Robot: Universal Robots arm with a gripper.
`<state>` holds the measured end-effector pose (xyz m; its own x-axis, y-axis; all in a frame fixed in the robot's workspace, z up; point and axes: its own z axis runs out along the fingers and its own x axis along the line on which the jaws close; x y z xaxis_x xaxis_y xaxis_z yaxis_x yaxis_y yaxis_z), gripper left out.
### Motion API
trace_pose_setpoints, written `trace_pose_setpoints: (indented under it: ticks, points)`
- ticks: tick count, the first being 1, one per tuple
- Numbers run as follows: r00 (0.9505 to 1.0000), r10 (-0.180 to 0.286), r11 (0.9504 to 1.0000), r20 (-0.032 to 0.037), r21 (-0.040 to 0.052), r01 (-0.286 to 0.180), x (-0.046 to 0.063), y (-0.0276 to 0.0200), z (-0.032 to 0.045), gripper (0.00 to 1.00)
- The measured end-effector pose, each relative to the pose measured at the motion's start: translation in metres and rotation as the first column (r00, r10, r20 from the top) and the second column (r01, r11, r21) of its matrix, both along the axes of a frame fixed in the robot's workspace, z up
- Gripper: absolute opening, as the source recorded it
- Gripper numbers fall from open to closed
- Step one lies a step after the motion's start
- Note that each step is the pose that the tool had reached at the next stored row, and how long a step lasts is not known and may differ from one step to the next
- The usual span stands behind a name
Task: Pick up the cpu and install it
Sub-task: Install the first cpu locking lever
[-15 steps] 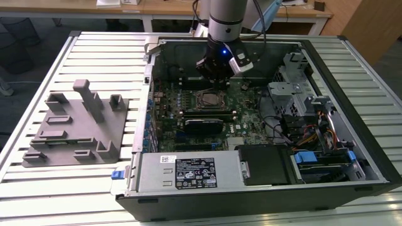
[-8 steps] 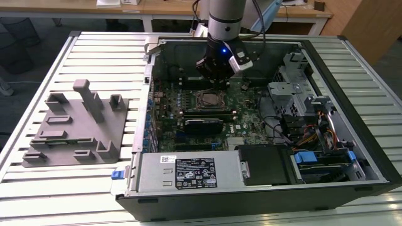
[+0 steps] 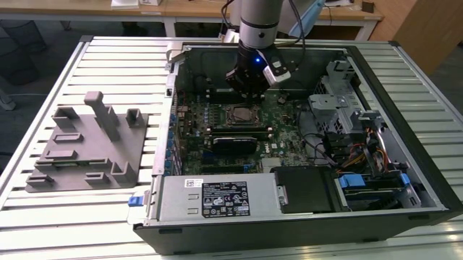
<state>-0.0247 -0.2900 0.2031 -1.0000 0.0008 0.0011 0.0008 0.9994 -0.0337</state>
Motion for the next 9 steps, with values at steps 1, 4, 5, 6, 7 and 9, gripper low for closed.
trace_pose_setpoints:
  ticks: [1,4,5,6,7,9]
  points:
    - [1.0,0.0,1.0,0.0,-0.0004,0.0,0.0,0.0,0.0,0.11]
    - [1.0,0.0,1.0,0.0002,-0.0006,0.0,-0.0001,0.0,0.0,0.11]
    - [1.0,0.0,1.0,0.0005,-0.0016,0.0,-0.0002,0.0001,-0.0001,0.11]
    - [1.0,0.0,1.0,0.0006,-0.0032,0.0,-0.0002,0.0001,-0.0002,0.11]
    - [1.0,0.0,1.0,0.0006,-0.0056,0.0,-0.0002,0.0001,-0.0002,0.11]
    - [1.0,0.0,1.0,0.0004,-0.0093,0.0,-0.0002,0.0,-0.0004,0.11]
